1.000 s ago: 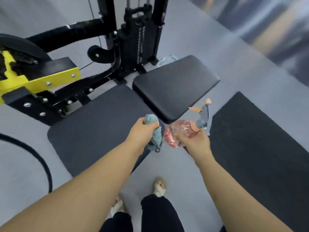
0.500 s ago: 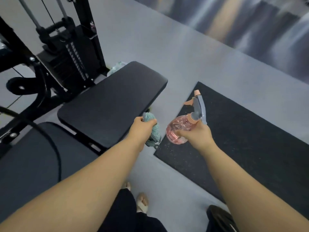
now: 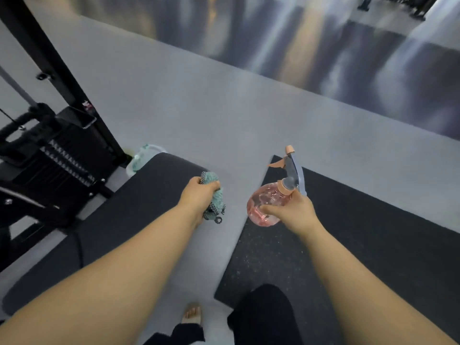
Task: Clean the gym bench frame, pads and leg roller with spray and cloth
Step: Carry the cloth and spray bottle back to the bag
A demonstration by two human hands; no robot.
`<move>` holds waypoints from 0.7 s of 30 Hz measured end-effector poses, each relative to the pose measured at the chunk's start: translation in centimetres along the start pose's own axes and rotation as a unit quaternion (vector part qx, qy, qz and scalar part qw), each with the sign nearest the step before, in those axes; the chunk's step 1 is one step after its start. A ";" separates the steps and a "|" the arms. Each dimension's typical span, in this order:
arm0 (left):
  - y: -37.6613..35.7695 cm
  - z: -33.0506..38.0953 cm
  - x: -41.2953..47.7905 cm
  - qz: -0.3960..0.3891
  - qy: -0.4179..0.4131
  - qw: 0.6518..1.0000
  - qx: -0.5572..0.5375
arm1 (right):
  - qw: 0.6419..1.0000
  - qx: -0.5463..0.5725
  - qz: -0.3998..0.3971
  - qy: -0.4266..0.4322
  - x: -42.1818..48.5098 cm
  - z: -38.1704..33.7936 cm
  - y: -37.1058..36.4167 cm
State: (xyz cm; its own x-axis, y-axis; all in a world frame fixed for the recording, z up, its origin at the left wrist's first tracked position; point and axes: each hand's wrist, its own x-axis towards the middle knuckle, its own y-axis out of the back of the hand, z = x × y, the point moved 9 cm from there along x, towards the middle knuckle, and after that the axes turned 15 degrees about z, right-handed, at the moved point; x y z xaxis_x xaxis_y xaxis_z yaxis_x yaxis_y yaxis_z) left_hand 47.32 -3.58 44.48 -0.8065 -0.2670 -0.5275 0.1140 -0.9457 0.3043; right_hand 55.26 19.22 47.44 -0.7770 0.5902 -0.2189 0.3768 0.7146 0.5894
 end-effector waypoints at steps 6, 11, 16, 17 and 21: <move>-12.0 6.5 3.8 -0.007 0.031 0.999 -0.025 | 0.999 -0.006 -0.024 0.023 13.7 -1.4 3.8; -17.5 10.4 6.0 0.067 0.066 0.994 -0.061 | 0.991 -0.048 -0.106 0.069 23.5 -4.7 5.1; -18.3 13.5 10.0 0.117 0.100 0.982 -0.109 | 0.981 -0.081 -0.148 0.098 31.4 -9.6 2.9; -17.9 13.7 10.8 0.129 0.108 0.979 -0.113 | 0.980 -0.083 -0.152 0.097 32.5 -10.2 2.2; -15.5 14.1 16.6 0.169 0.148 0.963 -0.150 | 0.965 -0.100 -0.213 0.117 36.4 -14.1 -3.4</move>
State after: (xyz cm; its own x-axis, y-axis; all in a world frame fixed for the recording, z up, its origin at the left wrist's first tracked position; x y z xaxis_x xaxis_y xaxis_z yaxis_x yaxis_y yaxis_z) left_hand 24.01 9.22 42.20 -0.4985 -0.5687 -0.6543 0.5402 -0.7940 0.2786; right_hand 18.56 32.97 48.38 -0.9414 0.1403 -0.3067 -0.0896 0.7726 0.6285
